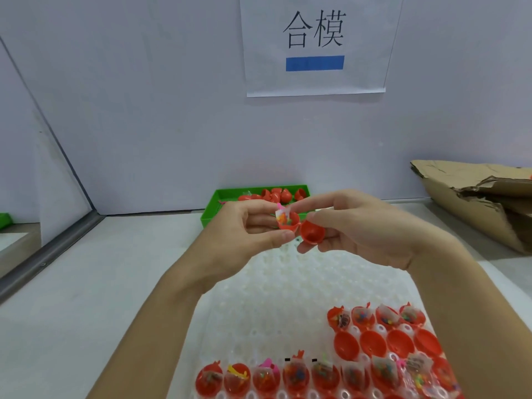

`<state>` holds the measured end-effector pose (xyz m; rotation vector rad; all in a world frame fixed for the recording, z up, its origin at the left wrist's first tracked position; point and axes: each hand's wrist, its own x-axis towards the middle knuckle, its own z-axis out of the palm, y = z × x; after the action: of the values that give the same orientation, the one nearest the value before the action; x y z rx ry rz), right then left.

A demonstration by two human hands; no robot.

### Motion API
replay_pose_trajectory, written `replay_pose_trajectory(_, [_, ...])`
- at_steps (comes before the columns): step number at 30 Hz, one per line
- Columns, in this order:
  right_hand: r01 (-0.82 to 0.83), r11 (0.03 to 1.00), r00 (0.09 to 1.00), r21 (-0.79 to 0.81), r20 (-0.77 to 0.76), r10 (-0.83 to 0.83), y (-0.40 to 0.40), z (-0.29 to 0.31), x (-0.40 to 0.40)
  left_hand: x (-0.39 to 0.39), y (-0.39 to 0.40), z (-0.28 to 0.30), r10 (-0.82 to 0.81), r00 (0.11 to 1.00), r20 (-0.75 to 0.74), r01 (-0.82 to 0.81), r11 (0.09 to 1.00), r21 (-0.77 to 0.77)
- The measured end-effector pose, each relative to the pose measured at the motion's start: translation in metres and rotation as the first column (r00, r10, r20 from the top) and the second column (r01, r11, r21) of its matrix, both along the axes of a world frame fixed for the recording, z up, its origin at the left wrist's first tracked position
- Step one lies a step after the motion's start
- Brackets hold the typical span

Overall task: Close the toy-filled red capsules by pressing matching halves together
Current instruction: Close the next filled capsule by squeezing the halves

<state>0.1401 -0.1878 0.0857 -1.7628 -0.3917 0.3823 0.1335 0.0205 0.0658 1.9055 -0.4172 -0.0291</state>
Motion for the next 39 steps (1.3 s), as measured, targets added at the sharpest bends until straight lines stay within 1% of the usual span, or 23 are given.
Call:
replay_pose_trajectory(4, [0.029,0.999,1.0,-0.024,-0.004,-0.03,0.002,0.0,-0.001,0.001,-0.004,-0.006,0.018,1.0,0.015,-0.017,0.996,-0.091])
replay_pose_trajectory(7, [0.047,0.999,0.998,-0.017,-0.035,-0.048,0.005,-0.001,-0.001,0.004,-0.008,-0.01,0.054,0.998,0.029,-0.051,0.994,-0.094])
replay_pose_trajectory(9, [0.077,0.993,0.997,-0.092,-0.013,-0.079,0.007,-0.002,-0.002,0.005,-0.01,-0.012,0.061,0.998,0.033,-0.058,0.994,-0.091])
replay_pose_trajectory(10, [0.11,0.977,0.994,-0.185,0.048,-0.102,0.006,-0.002,-0.001,0.005,-0.01,-0.013,0.067,0.997,0.038,-0.063,0.994,-0.086])
replay_pose_trajectory(12, [0.222,0.901,0.961,-0.373,0.239,-0.138,0.005,-0.003,0.0,0.006,-0.011,-0.014,0.091,0.994,0.054,-0.088,0.994,-0.061])
replay_pose_trajectory(13, [0.283,0.875,0.931,-0.393,0.331,-0.153,0.004,-0.002,0.0,0.006,-0.011,-0.014,0.099,0.993,0.062,-0.096,0.994,-0.045])
replay_pose_trajectory(14, [0.321,0.875,0.9,-0.363,0.404,-0.163,0.002,-0.002,0.001,0.006,-0.012,-0.014,0.096,0.993,0.073,-0.094,0.995,-0.028])
replay_pose_trajectory(16, [0.308,0.905,0.867,-0.293,0.479,-0.14,0.001,-0.001,0.001,0.006,-0.014,-0.015,0.069,0.994,0.09,-0.07,0.997,0.008])
replay_pose_trajectory(19, [0.253,0.918,0.848,-0.306,0.527,-0.058,0.002,-0.002,0.001,0.005,-0.018,-0.015,0.022,0.995,0.097,-0.027,0.998,0.054])
replay_pose_trajectory(22, [0.256,0.916,0.825,-0.309,0.564,-0.041,0.003,-0.004,0.002,0.004,-0.019,-0.014,-0.011,0.995,0.101,0.004,0.998,0.069])
replay_pose_trajectory(25, [0.286,0.912,0.808,-0.294,0.586,-0.064,0.0,-0.004,0.003,0.004,-0.018,-0.013,-0.011,0.997,0.074,0.009,0.999,0.037])
replay_pose_trajectory(28, [0.271,0.931,0.805,-0.246,0.588,-0.079,-0.001,-0.005,0.005,0.003,-0.015,-0.011,-0.01,0.999,0.054,0.01,1.0,0.003])
replay_pose_trajectory(32, [0.254,0.944,0.802,-0.21,0.591,-0.085,0.002,-0.007,0.005,0.002,-0.015,-0.01,-0.017,0.999,0.051,0.017,1.0,0.005])
replay_pose_trajectory(39, [0.212,0.95,0.81,-0.228,0.585,-0.041,-0.001,-0.004,0.003,0.003,-0.013,-0.01,-0.001,0.999,0.045,0.001,1.0,-0.004])
